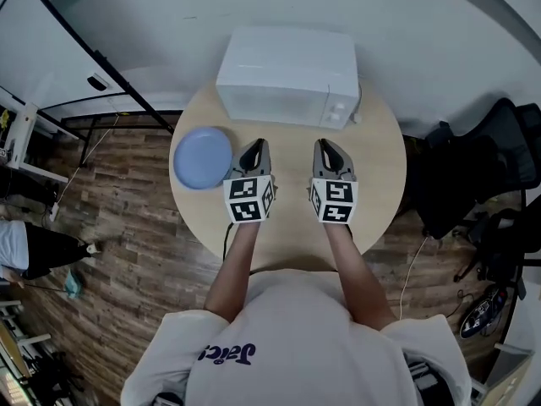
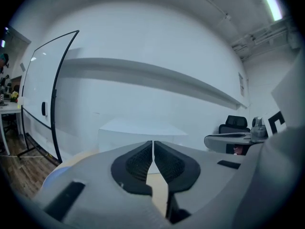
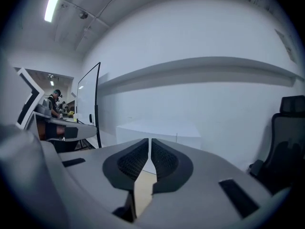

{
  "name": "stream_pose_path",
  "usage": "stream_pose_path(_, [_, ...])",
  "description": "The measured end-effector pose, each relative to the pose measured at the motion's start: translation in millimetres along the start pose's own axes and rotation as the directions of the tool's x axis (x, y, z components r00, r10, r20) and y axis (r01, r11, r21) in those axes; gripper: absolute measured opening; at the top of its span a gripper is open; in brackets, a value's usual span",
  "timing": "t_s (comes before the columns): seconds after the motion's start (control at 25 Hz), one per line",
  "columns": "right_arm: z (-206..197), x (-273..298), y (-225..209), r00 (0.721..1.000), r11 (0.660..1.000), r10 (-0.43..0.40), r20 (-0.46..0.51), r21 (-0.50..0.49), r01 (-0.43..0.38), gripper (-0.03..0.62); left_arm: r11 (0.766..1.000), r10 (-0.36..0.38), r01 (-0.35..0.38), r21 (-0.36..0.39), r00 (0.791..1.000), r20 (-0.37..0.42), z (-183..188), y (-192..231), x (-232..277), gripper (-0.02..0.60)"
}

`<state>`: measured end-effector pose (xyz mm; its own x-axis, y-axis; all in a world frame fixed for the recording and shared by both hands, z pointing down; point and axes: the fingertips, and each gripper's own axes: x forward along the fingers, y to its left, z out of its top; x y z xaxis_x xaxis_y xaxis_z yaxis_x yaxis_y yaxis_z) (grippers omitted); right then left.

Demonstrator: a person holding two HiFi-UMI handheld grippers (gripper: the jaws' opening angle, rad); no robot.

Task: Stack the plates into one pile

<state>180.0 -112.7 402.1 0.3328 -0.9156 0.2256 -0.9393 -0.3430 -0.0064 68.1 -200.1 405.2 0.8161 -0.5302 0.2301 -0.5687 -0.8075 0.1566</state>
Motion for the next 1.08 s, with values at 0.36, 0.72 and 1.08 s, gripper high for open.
stream_pose_path(0.36, [50.2,-37.9,-34.5,0.991,0.996,-0.069,0.117,-0.053,0.075,0.015,0.996,-0.056,0.046,0.081,0.991,0.122,30.0,-41.2,-14.5,0.015])
stream_pose_path(0.72, [39.8,-33.4,-29.8,0.995,0.998,-0.04,0.087,-0.04,0.044,0.015,0.994,-0.063,0.048,0.102,0.987,0.145,39.1,-44.9,-20.0,0.014])
stream_pose_path(1.08, [27.1,1.4,3.8,0.999,0.999,0.005,0.043,-0.044,-0.003,0.015,0.996,0.002,-0.012,0.083,0.993,0.117,25.6,5.6,-14.5,0.015])
